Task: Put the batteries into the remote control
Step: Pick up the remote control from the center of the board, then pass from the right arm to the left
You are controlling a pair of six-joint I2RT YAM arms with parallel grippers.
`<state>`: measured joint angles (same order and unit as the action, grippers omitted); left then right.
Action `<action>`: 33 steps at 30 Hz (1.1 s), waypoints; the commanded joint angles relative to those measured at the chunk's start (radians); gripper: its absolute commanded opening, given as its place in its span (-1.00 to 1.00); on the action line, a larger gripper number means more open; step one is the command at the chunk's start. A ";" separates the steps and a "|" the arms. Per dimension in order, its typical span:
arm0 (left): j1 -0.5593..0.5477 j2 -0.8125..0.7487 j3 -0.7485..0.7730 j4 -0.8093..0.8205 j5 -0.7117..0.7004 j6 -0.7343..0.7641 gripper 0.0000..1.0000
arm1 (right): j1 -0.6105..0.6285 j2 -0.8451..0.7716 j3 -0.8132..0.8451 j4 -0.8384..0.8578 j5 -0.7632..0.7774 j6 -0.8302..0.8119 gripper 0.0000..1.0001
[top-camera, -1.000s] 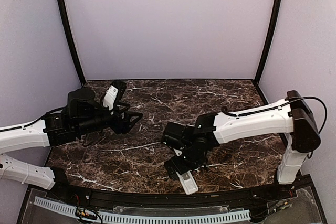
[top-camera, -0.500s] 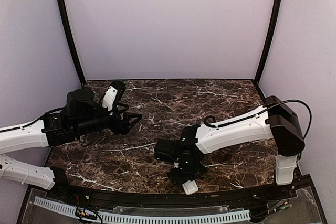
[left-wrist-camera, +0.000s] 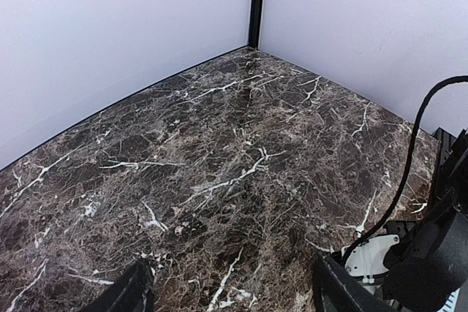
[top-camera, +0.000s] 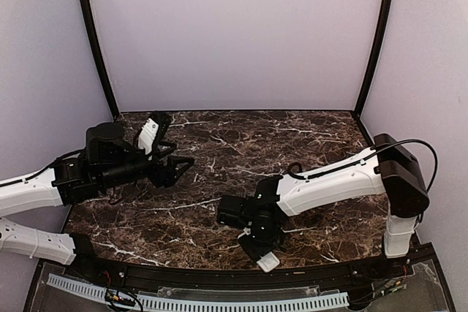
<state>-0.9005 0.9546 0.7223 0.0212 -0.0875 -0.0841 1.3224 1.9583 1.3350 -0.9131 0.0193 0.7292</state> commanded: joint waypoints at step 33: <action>-0.374 0.177 0.051 -0.064 -0.019 1.518 0.49 | -0.220 -0.228 0.141 0.214 -0.571 -0.537 -0.56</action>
<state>-1.2728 1.1091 0.7807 -0.1188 -0.0875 1.3750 1.0737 1.7187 1.4261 -0.7101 -0.5240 0.1955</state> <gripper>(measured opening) 0.743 0.470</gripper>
